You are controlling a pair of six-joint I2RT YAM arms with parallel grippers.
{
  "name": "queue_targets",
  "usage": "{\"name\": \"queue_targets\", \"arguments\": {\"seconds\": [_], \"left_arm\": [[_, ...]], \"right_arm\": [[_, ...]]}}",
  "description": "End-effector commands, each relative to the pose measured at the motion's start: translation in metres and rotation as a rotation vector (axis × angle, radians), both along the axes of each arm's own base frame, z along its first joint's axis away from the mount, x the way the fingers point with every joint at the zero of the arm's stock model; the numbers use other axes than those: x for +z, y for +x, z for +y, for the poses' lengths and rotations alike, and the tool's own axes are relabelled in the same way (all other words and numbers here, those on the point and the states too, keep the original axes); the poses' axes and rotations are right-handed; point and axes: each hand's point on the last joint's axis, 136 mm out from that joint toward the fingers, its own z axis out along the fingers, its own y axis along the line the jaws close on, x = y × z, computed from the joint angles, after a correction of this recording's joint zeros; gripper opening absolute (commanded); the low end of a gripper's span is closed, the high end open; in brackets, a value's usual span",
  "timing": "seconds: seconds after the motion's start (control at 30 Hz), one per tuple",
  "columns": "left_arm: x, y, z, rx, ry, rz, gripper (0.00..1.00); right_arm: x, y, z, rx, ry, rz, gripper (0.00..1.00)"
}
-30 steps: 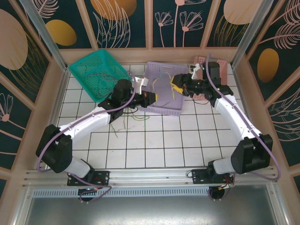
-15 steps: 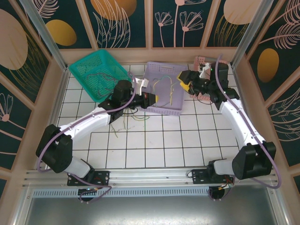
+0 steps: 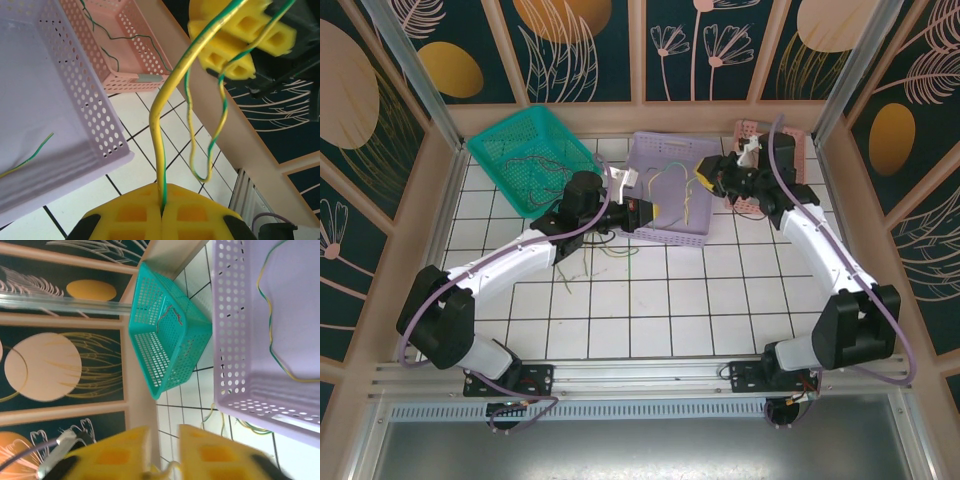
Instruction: Untangle the cables
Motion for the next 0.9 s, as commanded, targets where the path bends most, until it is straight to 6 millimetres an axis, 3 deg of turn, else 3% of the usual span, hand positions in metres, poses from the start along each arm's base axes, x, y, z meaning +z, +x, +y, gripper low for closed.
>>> {"name": "queue_targets", "arguments": {"seconds": [0.0,0.03,0.13,0.33,0.53,0.67,0.7,0.87], "left_arm": [[0.013,-0.007,-0.005,-0.029,-0.026,-0.021,0.0],[0.012,-0.006,-0.004,-0.027,-0.024,-0.021,0.0],[0.007,-0.014,-0.005,-0.048,-0.002,-0.01,0.0],[-0.033,-0.052,-0.002,-0.137,0.178,0.019,0.0],[-0.056,-0.09,0.002,-0.204,0.297,0.03,0.0],[-0.072,-0.107,0.003,-0.244,0.37,0.042,0.0],[-0.086,-0.114,0.007,-0.253,0.397,0.062,0.0],[-0.106,-0.132,0.002,-0.301,0.483,0.065,0.0]], "right_arm": [[0.006,0.011,0.0,-0.026,-0.007,-0.033,0.05],[0.006,0.013,-0.004,-0.043,-0.017,-0.041,0.0],[0.016,0.029,-0.03,-0.125,-0.048,-0.083,0.0],[0.047,0.095,-0.134,-0.382,-0.157,-0.177,0.0],[0.059,0.154,-0.2,-0.52,-0.143,-0.203,0.0],[0.078,0.181,-0.225,-0.586,-0.101,-0.239,0.0],[0.081,0.186,-0.227,-0.591,-0.087,-0.244,0.0],[0.09,0.205,-0.227,-0.593,-0.01,-0.239,0.0]]}}
